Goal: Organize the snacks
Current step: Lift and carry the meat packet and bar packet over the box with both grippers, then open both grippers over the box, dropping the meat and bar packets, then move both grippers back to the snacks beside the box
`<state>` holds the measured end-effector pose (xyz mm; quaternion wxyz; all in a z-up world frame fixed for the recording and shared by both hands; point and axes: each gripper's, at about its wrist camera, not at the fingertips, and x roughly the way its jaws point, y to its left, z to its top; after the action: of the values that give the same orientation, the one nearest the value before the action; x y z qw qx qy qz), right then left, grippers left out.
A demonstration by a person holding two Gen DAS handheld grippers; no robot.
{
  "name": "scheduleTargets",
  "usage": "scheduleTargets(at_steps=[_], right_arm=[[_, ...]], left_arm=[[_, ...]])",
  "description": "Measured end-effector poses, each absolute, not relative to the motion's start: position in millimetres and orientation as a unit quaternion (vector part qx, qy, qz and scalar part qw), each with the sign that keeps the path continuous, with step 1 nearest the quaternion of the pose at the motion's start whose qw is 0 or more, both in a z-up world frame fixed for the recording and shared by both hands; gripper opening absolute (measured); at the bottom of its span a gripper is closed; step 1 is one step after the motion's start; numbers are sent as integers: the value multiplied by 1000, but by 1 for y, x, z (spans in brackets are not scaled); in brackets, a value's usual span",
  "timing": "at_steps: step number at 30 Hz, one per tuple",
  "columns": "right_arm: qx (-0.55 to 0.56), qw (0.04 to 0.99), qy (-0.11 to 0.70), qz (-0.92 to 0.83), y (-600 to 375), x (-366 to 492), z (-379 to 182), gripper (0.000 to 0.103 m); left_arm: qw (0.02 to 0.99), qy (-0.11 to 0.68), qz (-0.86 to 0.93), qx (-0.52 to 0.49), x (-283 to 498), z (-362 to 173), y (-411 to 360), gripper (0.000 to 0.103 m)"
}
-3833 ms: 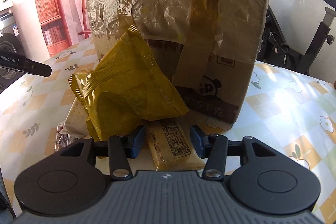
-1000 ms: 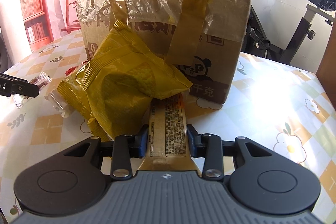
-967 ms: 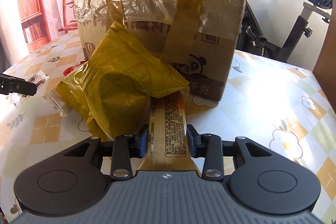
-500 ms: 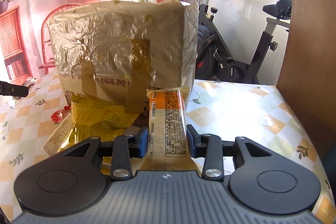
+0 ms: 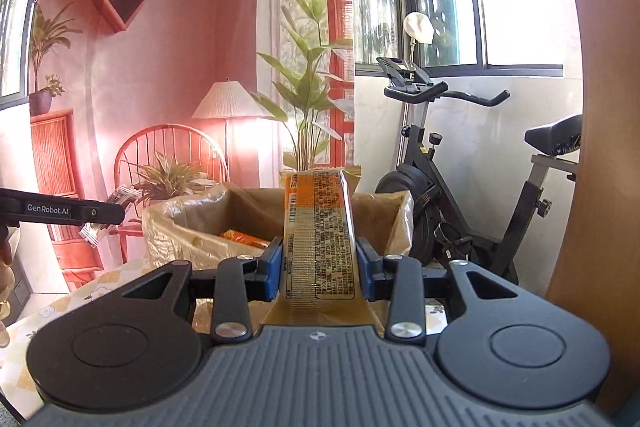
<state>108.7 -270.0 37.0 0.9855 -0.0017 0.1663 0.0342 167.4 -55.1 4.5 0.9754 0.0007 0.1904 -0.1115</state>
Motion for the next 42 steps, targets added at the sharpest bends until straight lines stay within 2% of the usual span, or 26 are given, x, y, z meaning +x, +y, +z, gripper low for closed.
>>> scheduleTargets(at_steps=[7,15,18,21,24,27,31,34,42], right_arm=[[15,979,202,7,-285,206,47,38],[6,960,278,-22,-294,258,12,39],[9,959,283,-16,-298,256,3,40],[-3,960,281,-14,-300,251,4,48],[4,961,275,-15,-300,242,7,49],[18,964,265,-6,-294,231,11,55],[11,969,248,7,-282,214,14,59],[22,972,234,15,-275,199,16,65],[25,974,222,45,-260,156,23,72]], left_arm=[[975,175,-135,1,232,39,-90,40],[963,230,-140,23,293,18,-121,40],[959,247,-138,33,301,5,-126,44],[957,251,-141,38,302,-1,-126,51],[956,256,-138,41,299,-4,-119,56],[954,260,-142,42,294,-3,-107,57],[956,247,-154,31,278,8,-88,67],[957,243,-156,27,264,16,-75,68],[951,272,-147,-26,203,9,-23,68]])
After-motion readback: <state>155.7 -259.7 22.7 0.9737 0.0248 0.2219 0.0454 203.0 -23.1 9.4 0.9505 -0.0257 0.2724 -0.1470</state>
